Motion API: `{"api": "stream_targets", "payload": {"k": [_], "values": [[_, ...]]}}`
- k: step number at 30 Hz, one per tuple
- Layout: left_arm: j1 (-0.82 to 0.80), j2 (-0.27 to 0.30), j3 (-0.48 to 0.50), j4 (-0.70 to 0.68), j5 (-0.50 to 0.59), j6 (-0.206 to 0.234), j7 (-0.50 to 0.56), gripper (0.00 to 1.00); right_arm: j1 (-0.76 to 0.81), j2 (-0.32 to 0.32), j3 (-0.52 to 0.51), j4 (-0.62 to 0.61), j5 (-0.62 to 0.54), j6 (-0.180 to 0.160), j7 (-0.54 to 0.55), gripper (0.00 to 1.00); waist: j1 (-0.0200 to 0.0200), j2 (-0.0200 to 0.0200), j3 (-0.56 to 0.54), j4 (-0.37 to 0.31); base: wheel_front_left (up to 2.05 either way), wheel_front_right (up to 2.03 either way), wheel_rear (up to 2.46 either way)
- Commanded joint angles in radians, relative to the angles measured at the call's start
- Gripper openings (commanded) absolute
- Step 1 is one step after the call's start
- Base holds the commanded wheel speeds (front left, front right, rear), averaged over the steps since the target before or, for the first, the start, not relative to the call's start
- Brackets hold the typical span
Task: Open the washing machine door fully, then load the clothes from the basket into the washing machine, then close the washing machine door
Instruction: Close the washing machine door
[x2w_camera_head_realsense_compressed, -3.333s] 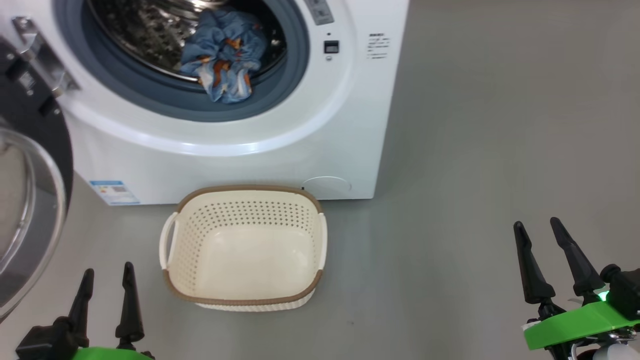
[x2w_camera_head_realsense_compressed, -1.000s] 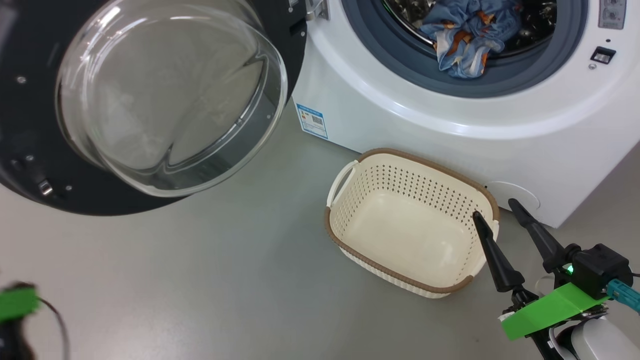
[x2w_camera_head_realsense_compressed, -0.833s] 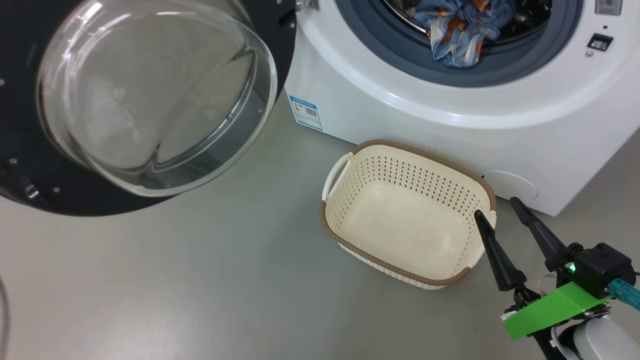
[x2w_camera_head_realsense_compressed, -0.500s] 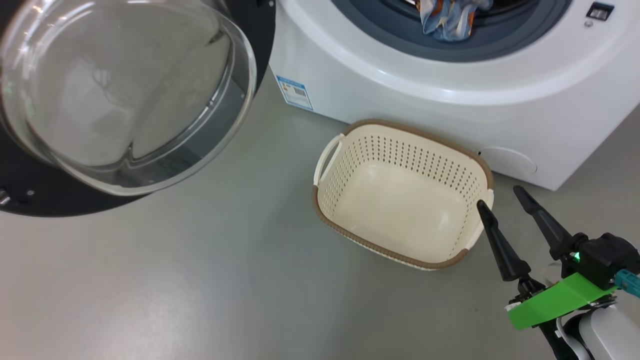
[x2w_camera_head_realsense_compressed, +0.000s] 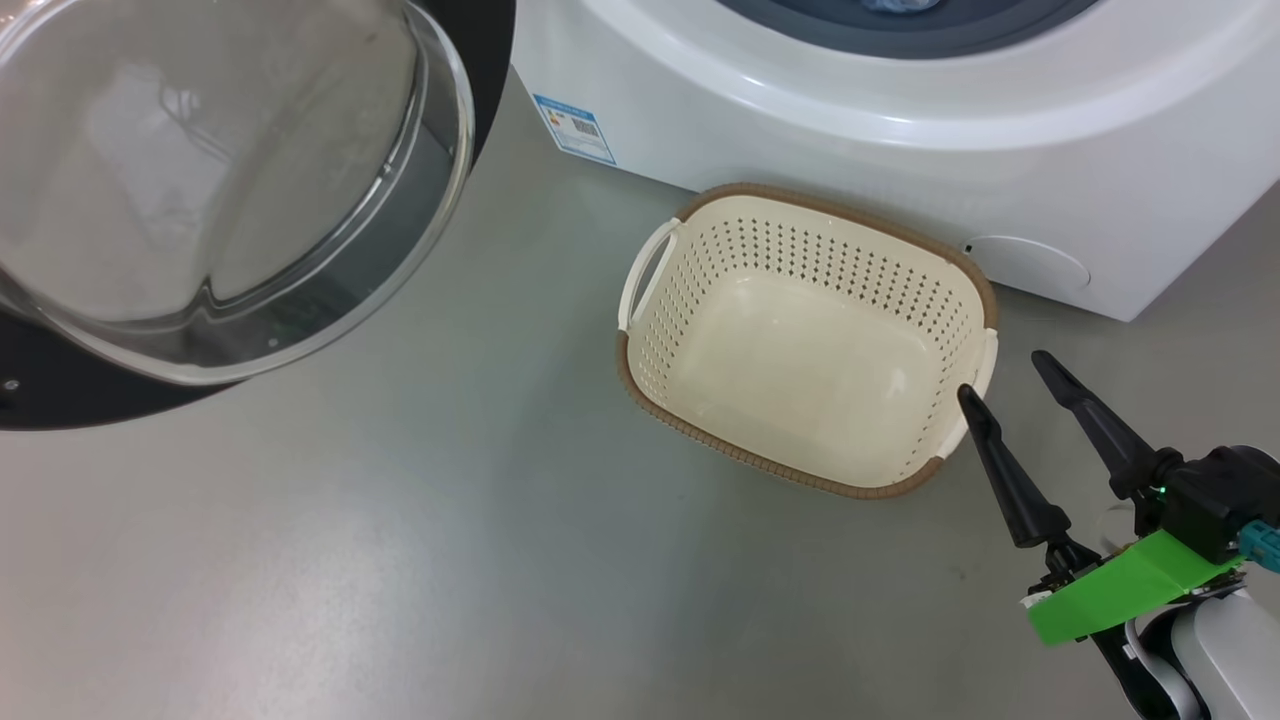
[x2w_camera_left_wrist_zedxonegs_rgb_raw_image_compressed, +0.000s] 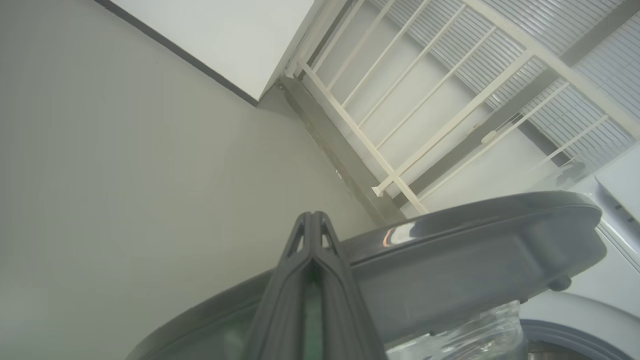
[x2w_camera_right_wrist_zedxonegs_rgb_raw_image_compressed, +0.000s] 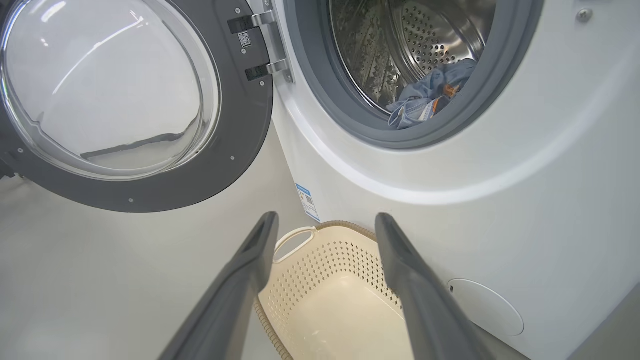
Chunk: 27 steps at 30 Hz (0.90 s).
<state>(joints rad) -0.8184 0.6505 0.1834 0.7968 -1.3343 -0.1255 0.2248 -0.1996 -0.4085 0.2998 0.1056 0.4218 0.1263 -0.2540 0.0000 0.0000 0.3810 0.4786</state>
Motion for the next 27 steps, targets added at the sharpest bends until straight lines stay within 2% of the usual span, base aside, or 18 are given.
{"api": "stream_targets", "payload": {"k": [1, 7, 12, 19, 27], "values": [[-0.035, 0.099, 0.016, 0.006, -0.012, -0.005, 0.036, 0.00, -0.012, -0.014, 0.025, -0.027, 0.000, 0.004, -0.008, 1.00, 0.0000, 0.0000, 0.008, -0.002, 0.00, 0.00, 0.00], [-0.088, 0.126, -0.009, 0.080, -0.037, -0.005, 0.124, 0.00, -0.016, -0.031, 0.035, -0.034, 0.002, 0.004, -0.008, 1.00, 0.0000, 0.0000, 0.024, -0.007, 0.00, 0.00, 0.00], [-0.098, 0.133, -0.024, 0.102, -0.046, -0.005, 0.151, 0.00, -0.016, -0.037, 0.038, -0.038, 0.003, 0.004, -0.008, 1.00, 0.0000, 0.0000, 0.027, -0.011, 0.00, 0.00, 0.00], [-0.095, 0.116, -0.050, 0.098, -0.065, -0.005, 0.205, 0.00, -0.015, -0.038, 0.039, -0.035, 0.002, 0.004, -0.008, 1.00, 0.0000, 0.0000, 0.019, -0.013, 0.00, 0.00, 0.00], [-0.072, 0.102, -0.082, 0.074, -0.090, -0.005, 0.315, 0.00, -0.008, -0.027, 0.034, -0.032, 0.000, 0.004, -0.008, 1.00, 0.0000, 0.0000, -0.002, -0.011, 0.00, 0.00, 0.00]]}}
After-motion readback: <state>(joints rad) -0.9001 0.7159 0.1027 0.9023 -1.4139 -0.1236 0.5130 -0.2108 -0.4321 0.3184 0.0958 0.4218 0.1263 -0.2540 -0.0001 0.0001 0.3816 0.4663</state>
